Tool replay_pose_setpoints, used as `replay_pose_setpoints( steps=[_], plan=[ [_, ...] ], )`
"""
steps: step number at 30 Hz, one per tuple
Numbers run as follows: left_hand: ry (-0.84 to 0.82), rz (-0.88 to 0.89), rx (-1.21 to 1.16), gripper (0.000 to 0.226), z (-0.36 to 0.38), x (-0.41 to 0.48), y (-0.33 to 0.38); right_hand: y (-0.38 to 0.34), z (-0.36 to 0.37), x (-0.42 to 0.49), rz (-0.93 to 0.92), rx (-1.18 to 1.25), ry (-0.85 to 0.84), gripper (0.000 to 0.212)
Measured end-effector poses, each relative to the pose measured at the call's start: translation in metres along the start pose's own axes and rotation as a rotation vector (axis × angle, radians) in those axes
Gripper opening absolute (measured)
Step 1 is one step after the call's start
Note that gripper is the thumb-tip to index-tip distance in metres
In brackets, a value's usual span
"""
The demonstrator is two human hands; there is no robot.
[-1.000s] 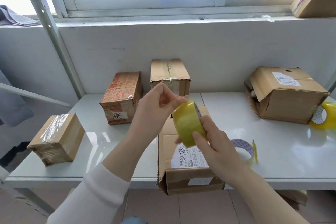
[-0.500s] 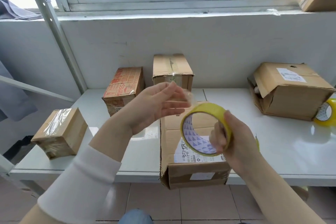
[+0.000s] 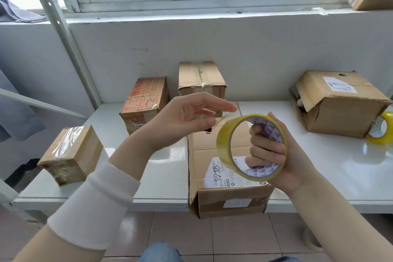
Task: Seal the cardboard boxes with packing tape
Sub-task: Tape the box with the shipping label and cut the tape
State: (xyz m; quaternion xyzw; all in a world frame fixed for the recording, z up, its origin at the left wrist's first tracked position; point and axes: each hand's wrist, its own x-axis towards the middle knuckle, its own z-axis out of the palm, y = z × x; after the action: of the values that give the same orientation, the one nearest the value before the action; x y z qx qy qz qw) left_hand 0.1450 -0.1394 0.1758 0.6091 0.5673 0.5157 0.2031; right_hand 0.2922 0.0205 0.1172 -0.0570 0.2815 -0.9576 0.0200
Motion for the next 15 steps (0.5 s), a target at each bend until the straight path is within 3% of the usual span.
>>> replay_pose_setpoints(
  steps=[6,13,15],
  plan=[
    [-0.015,0.024,0.053,0.045,0.004,-0.007,-0.009,0.005,0.0,0.002,0.079,0.144,0.037,0.041],
    [0.324,0.053,-0.001,0.009,0.018,-0.005,-0.008,0.017,0.002,0.004,0.133,0.227,0.07,0.04],
    [0.372,0.053,0.009,0.009,0.017,-0.004,-0.006,0.023,0.006,0.005,0.084,0.193,0.176,0.043]
  ],
)
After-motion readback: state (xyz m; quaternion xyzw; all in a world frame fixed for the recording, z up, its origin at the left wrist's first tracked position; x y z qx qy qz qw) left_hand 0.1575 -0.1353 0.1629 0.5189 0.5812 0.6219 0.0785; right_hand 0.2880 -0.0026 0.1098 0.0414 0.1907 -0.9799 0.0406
